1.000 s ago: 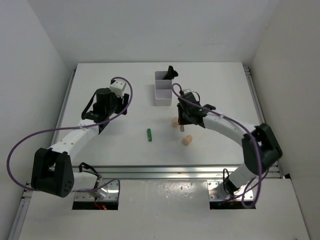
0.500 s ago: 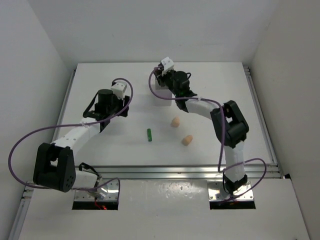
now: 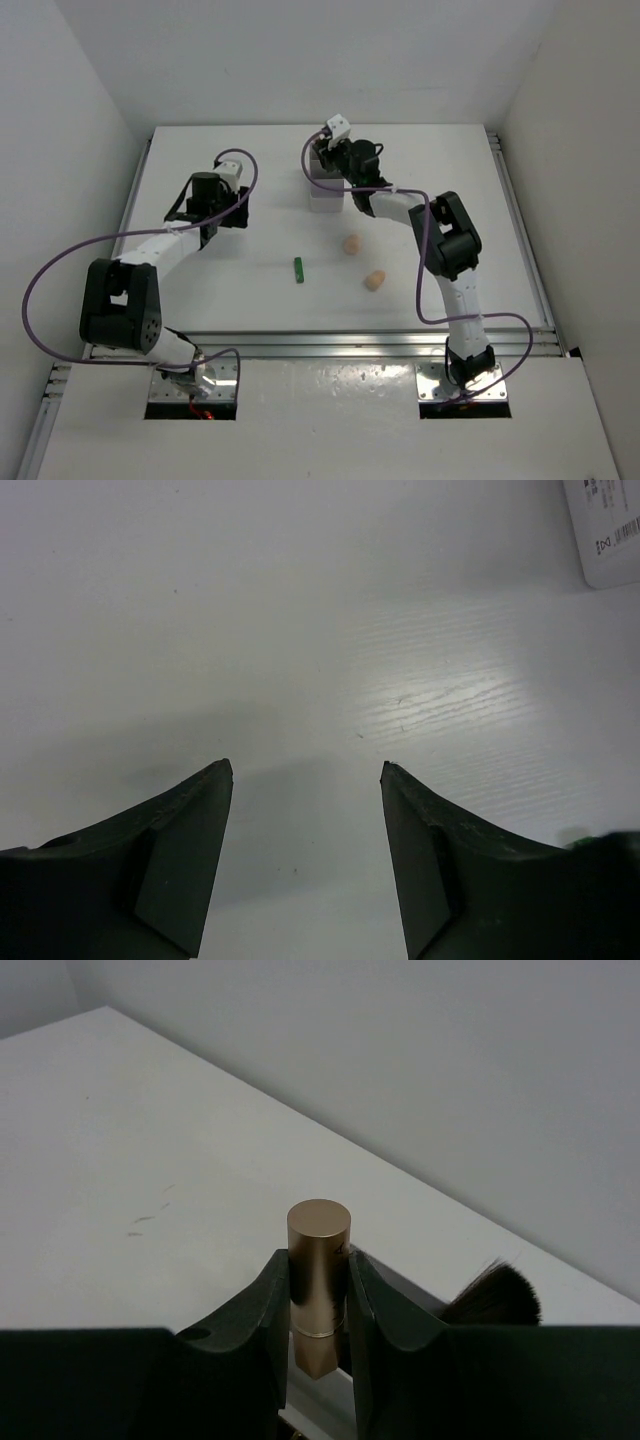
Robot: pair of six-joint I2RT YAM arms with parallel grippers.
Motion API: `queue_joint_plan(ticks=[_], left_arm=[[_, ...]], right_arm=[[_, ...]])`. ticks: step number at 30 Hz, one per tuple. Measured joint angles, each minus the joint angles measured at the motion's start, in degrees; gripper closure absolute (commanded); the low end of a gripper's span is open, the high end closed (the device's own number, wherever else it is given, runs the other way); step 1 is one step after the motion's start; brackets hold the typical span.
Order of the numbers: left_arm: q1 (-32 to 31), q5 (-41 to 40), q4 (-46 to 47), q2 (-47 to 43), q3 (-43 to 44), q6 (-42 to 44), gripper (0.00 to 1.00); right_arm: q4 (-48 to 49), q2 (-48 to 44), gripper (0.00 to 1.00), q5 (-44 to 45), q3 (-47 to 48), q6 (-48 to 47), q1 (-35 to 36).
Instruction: Organize the makeup
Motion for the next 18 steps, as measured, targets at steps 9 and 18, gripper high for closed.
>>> queue_joint_plan(ticks=[9, 18], left_arm=[[1.09, 0.31, -0.11, 1.25, 1.51, 0.0, 0.33], [1.07, 1.57, -0.52, 1.25, 1.51, 0.0, 0.33]], right_arm=[[1.57, 0.04, 1.0, 0.11, -6.29, 2.89, 1.84], [1.64, 0.02, 0.63, 0.26, -7.3, 3.15, 1.68]])
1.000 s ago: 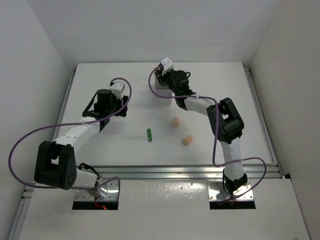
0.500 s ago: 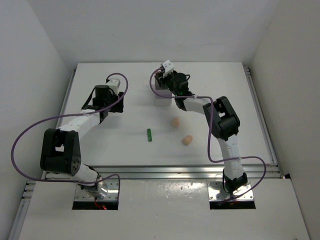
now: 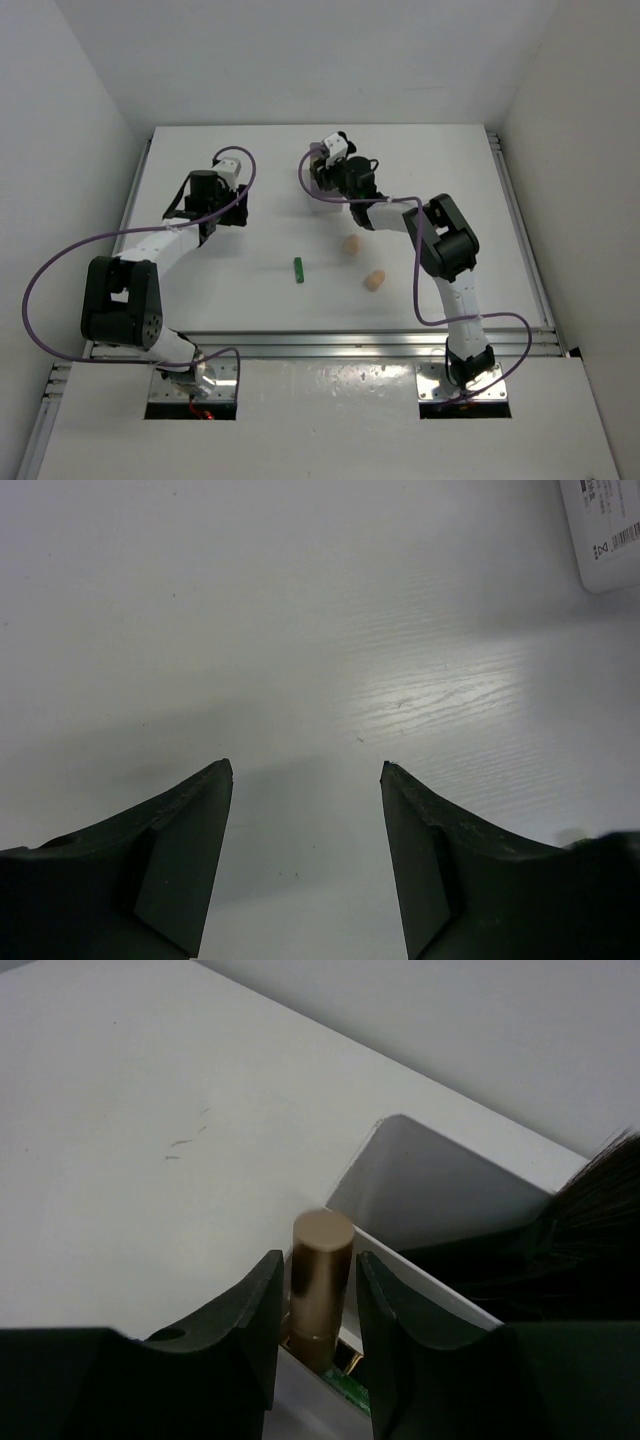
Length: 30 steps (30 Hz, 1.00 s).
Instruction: Organize the makeup
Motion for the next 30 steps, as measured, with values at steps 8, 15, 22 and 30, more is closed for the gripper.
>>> queue_joint_plan(ticks=[8, 15, 22, 30], left_arm=[[-1.64, 0.81, -2.43, 0.0, 0.87, 1.36, 0.32], [-9.01, 2.84, -7.69, -0.02, 4.2, 8.02, 0.28], [-19.58, 4.24, -14.27, -0.02, 4.28, 12.07, 0.18], [-26.47, 4.37, -14.8, 8.52, 6.1, 7.43, 0.17]], right_arm=[[1.29, -2.64, 0.23, 0.22, -4.85, -0.35, 0.07], [-0.22, -15.63, 0.0, 2.6, -15.06, -0.5, 0.04], [-16.61, -37.97, 0.0, 8.48, -25.57, -0.59, 0.28], [-29.31, -53.07, 0.0, 17.79, -41.11, -0.42, 1.9]])
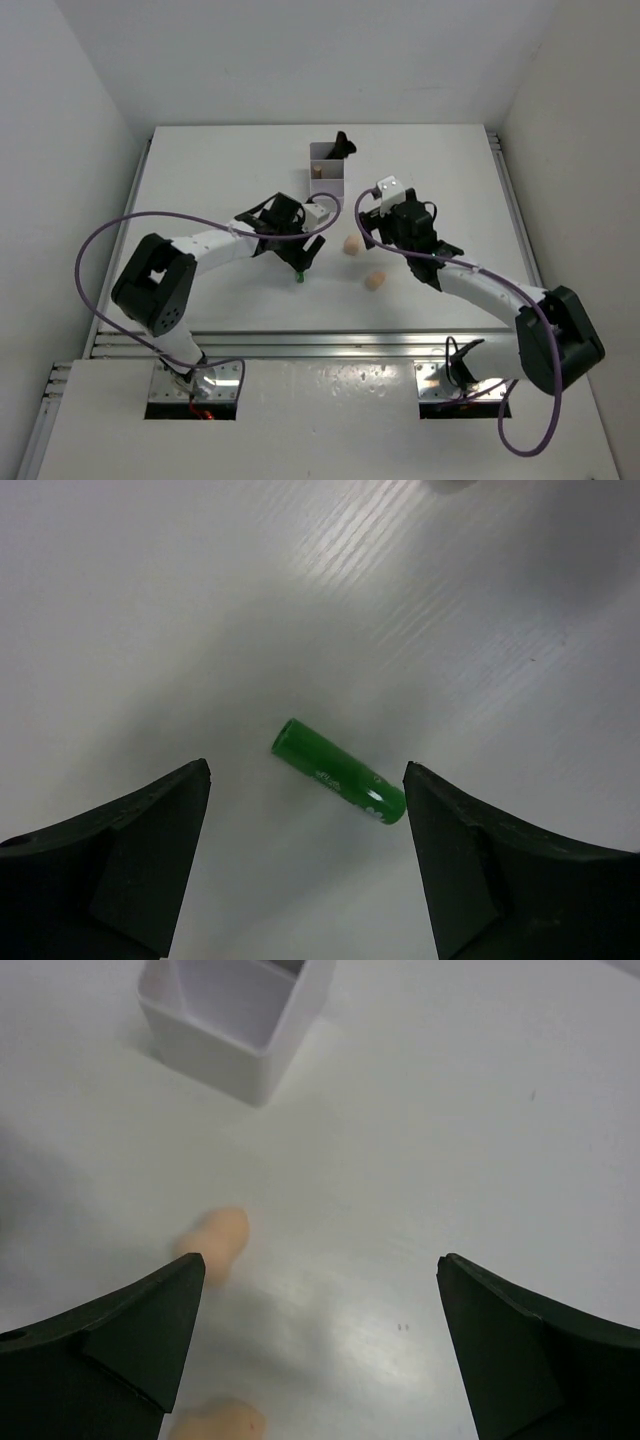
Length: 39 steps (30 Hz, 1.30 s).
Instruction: Organize the makeup
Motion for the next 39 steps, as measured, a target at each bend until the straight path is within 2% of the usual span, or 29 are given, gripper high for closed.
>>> queue_joint_plan(ticks=[4, 8, 9, 12, 14, 17, 18, 22, 30, 35, 39], left_arm=[[-0.72, -2.91, -0.15, 2.95, 0.17, -3.19, 0.2], [-2.1, -4.79, -0.04, 4.94, 0.46, -6.19, 0.32], [-2.27, -5.03, -0.02, 5.68, 0.66, -6.93, 0.41], [-2.51, -6.19, -0.17, 7.98, 1.6, -9.14, 0.57], [-2.6, -6.62, -0.04, 8.35, 2.23, -10.45, 0.6], [-2.93, -7.82, -0.31, 8.35, 1.86, -11.89, 0.75], [-3.06, -8.07, -0.11, 8.24, 1.7, -12.2, 0.85], [-3.3, -8.41, -0.02, 8.22, 1.66, -13.51, 1.0], [-3.34, -8.66, -1.86, 8.22, 2.54, -13.99, 1.0], [-2.8, -7.54, -5.07, 8.22, 9.33, -7.48, 1.0], [-1.97, -4.66, 2.21, 8.22, 17.59, 0.81, 1.0]], right_arm=[[-5.27, -5.9, 0.0, 2.89, -4.9, 0.02, 0.42], [-6.97, -12.04, 0.0, 5.29, -7.69, -0.28, 0.42], [-7.17, -13.31, 0.0, 5.95, -8.31, -0.35, 0.42], [-7.8, -16.55, 0.0, 7.5, -10.36, -1.05, 0.42], [-8.22, -18.03, 0.0, 8.39, -11.5, -1.86, 0.42], [-8.63, -19.8, 0.0, 9.27, -12.61, -3.08, 0.42], [-8.68, -20.22, 0.0, 9.51, -12.85, -3.56, 0.42], [-8.61, -20.68, 0.0, 10.54, -13.22, -5.49, 0.42], [-7.82, -20.63, 0.0, 9.05, -13.25, -7.67, -0.59], [-6.21, -19.41, 0.0, 3.19, -13.25, -6.97, -4.0], [-3.43, -17.35, 0.0, -0.98, -13.25, -6.27, -6.64]])
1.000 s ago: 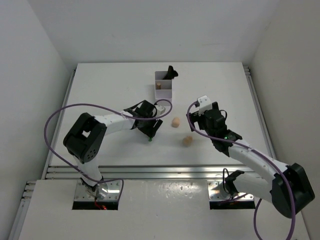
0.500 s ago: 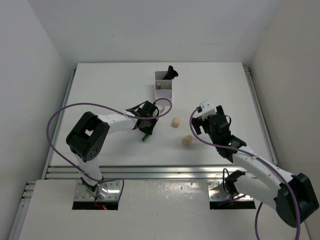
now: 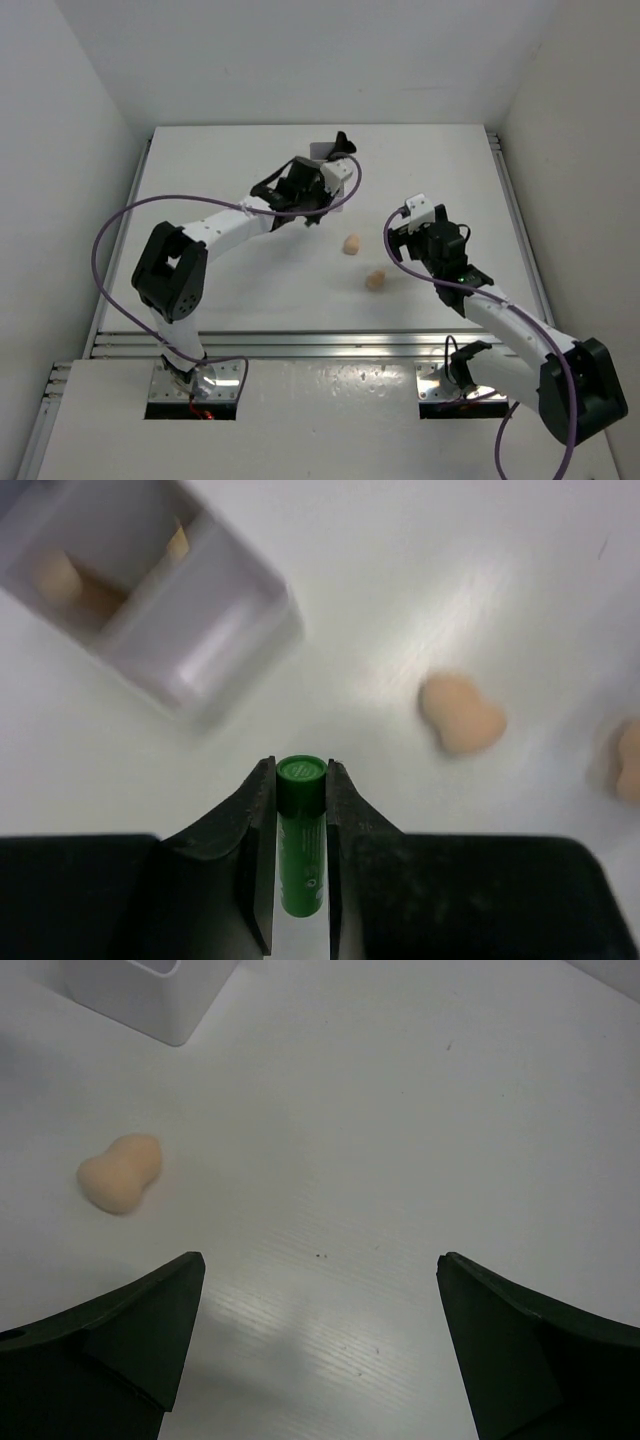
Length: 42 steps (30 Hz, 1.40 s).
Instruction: Organize the makeup
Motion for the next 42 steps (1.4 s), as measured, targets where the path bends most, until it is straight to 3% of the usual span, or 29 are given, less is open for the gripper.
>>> queue_joint_plan(ticks=[5, 12, 16, 25, 35, 36, 41, 42], left_arm=[[2.78, 6.12, 19.47, 3.39, 9.6, 3.96, 1.0], [6.99, 10.51, 42.84, 18.1, 20.59, -0.42, 1.0], [8.22, 11.3, 46.84, 23.21, 19.54, -3.96, 1.0], [8.55, 12.07, 58.88, 23.58, 9.33, -8.31, 1.0], [8.68, 11.5, 68.04, 27.36, 7.98, -7.58, 1.0], [8.76, 11.65, 67.93, 27.8, 7.96, -7.54, 0.97], [9.11, 12.39, 68.32, 27.82, 5.55, -7.1, 0.53], [9.18, 12.61, 68.32, 27.74, 4.81, -6.84, 0.49]], right_arm=[[3.93, 5.05, 0.0, -4.52, 0.44, 0.87, -3.76], [4.87, 13.94, 0.0, -10.67, 7.3, 2.05, -9.62], [5.14, 16.92, 0.0, -13.07, 12.11, 2.05, -12.15], [3.91, 18.53, 0.0, -16.46, 14.36, 2.1, -14.78], [-2.08, 18.43, 0.0, -17.57, 16.5, 1.38, -15.08], [-3.04, 18.36, 0.0, -17.68, 16.61, 1.36, -15.08], [-9.49, 16.92, 0.0, -15.39, 16.92, 1.4, -13.64], [-11.15, 16.52, 0.0, -14.53, 17.07, 1.42, -12.87]])
